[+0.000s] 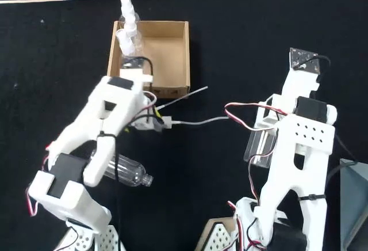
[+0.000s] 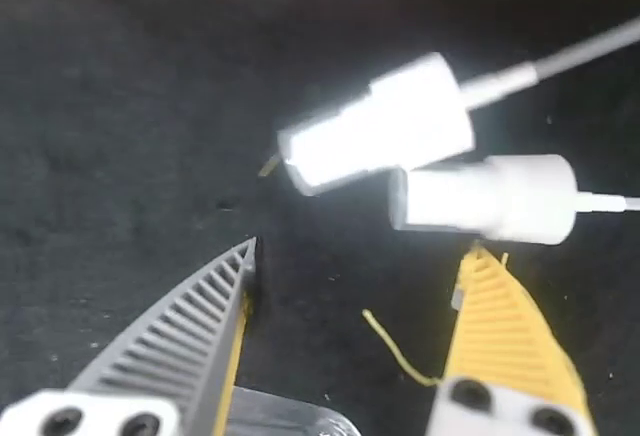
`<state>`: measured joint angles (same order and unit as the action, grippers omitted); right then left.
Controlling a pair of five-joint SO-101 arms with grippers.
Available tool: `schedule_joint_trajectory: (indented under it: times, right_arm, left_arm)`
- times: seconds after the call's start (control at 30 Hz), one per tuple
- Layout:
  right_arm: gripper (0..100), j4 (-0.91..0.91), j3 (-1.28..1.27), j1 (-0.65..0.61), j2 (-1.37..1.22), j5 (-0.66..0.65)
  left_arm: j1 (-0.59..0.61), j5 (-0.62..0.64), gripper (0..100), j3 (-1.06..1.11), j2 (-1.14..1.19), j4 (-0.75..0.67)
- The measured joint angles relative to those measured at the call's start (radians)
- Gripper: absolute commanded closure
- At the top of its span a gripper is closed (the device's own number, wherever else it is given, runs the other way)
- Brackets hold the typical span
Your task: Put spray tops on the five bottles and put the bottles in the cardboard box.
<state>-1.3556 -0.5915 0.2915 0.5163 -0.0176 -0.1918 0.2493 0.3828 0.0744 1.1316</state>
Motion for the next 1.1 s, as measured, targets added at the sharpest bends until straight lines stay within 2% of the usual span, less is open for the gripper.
schedule_joint_trajectory:
  times: [0.2, 0.37, 0.73, 0.9, 1.1]
  right_arm:
    - [98.8, 0.0, 0.0, 0.0, 0.0, 0.0]
    - [98.8, 0.0, 0.0, 0.0, 0.0, 0.0]
    - [98.8, 0.0, 0.0, 0.0, 0.0, 0.0]
    - [98.8, 0.0, 0.0, 0.0, 0.0, 0.0]
    - [98.8, 0.0, 0.0, 0.0, 0.0, 0.0]
  left_arm:
    - [0.058, 0.0, 71, -0.04, 0.0, 0.038]
    - [0.061, 0.011, 71, -0.051, 0.0, 0.066]
    - [0.061, 0.345, 71, -0.189, 0.0, 0.229]
    - [0.052, 0.448, 71, -0.196, 0.0, 0.23]
    - [-0.032, 0.563, 71, -0.196, 0.0, 0.23]
